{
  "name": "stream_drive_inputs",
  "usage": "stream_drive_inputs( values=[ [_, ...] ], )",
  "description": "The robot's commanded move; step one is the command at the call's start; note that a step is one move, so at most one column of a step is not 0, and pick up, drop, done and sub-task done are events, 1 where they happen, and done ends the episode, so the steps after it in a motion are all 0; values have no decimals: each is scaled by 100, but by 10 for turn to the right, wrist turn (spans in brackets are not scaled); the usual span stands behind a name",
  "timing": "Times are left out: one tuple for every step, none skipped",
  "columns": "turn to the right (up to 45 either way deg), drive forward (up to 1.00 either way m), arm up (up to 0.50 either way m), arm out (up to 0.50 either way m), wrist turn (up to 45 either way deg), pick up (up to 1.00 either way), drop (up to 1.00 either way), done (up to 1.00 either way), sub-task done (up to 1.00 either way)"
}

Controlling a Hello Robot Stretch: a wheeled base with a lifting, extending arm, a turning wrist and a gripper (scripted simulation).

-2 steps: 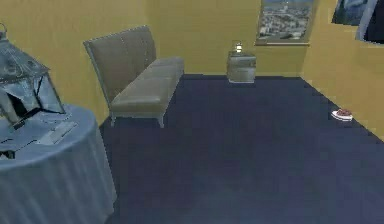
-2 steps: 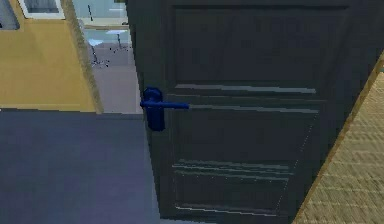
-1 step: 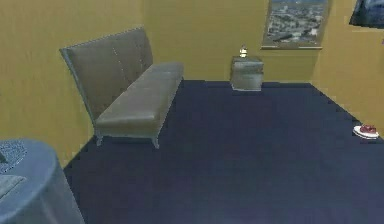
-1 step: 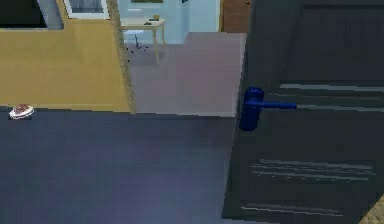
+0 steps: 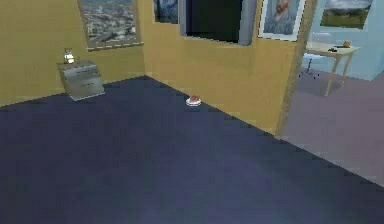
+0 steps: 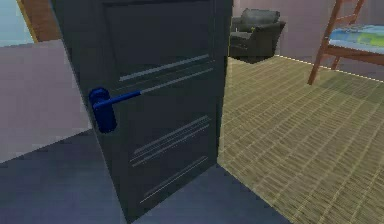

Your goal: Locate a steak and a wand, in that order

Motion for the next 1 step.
stream_drive_inputs(
  values=[
    [120,0,0,0,0,0,0,0,0]
  ],
)
